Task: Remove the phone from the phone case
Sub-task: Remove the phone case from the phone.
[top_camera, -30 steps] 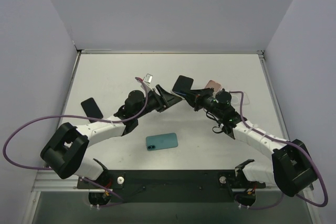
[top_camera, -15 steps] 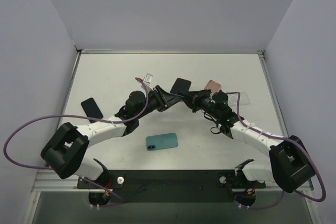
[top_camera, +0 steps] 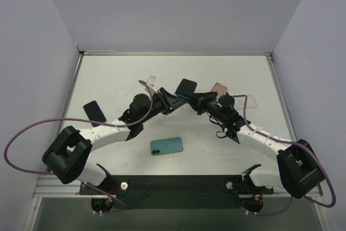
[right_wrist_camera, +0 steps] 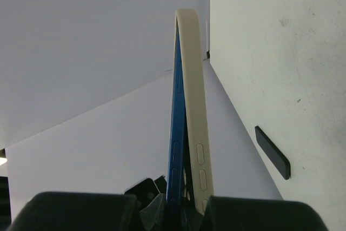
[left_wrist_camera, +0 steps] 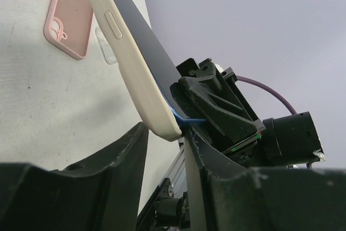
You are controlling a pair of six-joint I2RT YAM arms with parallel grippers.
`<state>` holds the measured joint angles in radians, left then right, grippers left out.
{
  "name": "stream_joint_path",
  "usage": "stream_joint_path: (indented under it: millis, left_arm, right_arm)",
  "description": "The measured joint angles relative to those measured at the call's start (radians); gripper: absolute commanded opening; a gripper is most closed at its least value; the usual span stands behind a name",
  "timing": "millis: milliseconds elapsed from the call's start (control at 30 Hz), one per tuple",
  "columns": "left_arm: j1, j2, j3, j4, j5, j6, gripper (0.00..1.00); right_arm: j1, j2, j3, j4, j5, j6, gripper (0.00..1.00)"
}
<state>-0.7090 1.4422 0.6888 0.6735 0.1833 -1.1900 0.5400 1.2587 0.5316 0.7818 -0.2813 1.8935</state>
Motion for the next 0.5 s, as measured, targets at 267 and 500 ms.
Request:
stream_joint_path:
  millis: [267, 500]
  left_arm:
    - [-0.003, -0.004, 0.03, -0.063, -0.02, -0.024, 0.0]
    - [-0.011, -0.012, 0.032, -0.115, -0.011, -0.032, 0.1]
  right_arm:
    - [0.01, -0.005, 0.0, -0.013, 0.042, -0.023, 0.0]
    - [0.01, -0.053, 0.043, -0.164, 0.044, -0.146, 0.0]
